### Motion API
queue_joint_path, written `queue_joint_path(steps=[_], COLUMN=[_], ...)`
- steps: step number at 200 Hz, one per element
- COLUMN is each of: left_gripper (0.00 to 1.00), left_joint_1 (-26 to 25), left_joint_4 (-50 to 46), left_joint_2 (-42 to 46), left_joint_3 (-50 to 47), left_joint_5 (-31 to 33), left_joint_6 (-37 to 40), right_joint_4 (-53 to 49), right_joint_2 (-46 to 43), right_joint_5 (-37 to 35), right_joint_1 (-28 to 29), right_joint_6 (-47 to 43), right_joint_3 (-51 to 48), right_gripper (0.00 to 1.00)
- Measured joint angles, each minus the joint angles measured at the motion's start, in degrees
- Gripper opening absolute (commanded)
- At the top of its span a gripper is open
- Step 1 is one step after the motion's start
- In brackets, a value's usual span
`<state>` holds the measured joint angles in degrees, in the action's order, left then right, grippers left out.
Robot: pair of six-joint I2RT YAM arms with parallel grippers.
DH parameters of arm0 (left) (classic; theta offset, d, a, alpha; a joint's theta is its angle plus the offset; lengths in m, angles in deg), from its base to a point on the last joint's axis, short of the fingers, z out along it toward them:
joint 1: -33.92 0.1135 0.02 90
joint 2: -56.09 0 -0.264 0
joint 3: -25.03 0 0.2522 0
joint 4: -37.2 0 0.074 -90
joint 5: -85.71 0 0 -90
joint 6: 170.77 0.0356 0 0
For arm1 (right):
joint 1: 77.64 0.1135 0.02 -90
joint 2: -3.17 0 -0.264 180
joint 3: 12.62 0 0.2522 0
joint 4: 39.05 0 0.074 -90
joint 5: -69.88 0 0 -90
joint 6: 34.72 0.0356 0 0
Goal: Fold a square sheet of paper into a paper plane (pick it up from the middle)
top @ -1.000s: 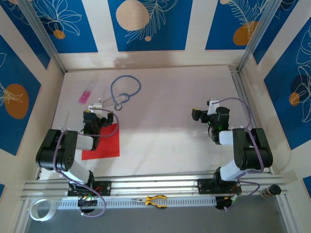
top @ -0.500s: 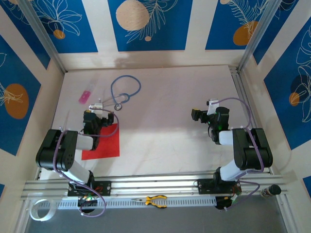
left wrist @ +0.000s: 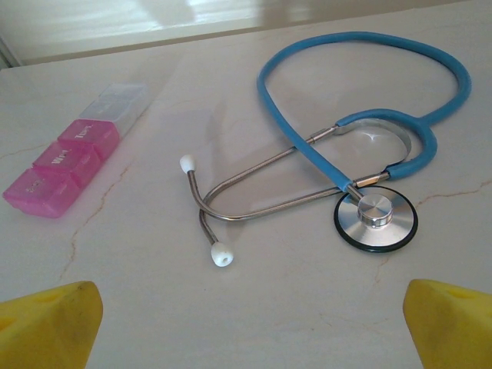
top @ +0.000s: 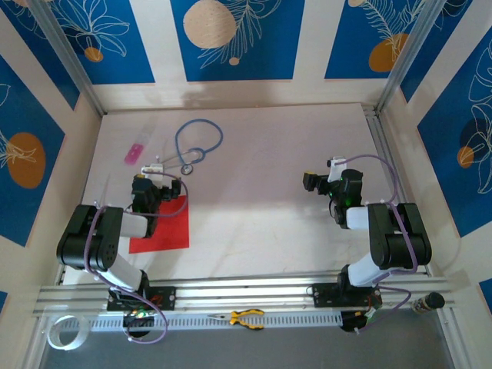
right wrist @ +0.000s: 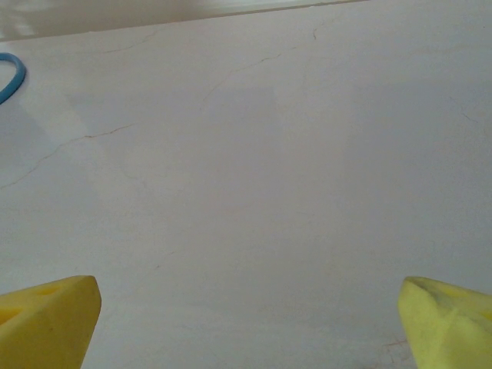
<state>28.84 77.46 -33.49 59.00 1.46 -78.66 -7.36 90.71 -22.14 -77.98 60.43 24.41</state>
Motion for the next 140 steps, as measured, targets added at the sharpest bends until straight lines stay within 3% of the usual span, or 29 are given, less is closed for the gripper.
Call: queue_joint_path(steps=[43, 91, 140], left_gripper=[1.00, 1.00, 1.00], left_joint_1=[0.4, 0.6, 0.7], left_joint_4=[-1.0, -8.5, -20.0], left_joint_2=[1.0, 10.5, 22.8], left_joint_3=[0.0, 0.3, 2.6], left_joint_5=[-0.2, 3.3, 9.8], left_joint_6=[-0.2, -1.6, -7.6], right_joint_4=[-0.7, -17.1, -31.5], right_joint_2=[-0.2, -6.1, -13.1], right_joint_5=[0.4, 4.4, 9.1], right_joint_1=[0.2, -2.8, -4.0], right_joint_6=[-0.2, 1.9, 10.0], right_joint_3=[0.2, 9.6, 15.7], right_gripper=[0.99, 0.99, 0.99])
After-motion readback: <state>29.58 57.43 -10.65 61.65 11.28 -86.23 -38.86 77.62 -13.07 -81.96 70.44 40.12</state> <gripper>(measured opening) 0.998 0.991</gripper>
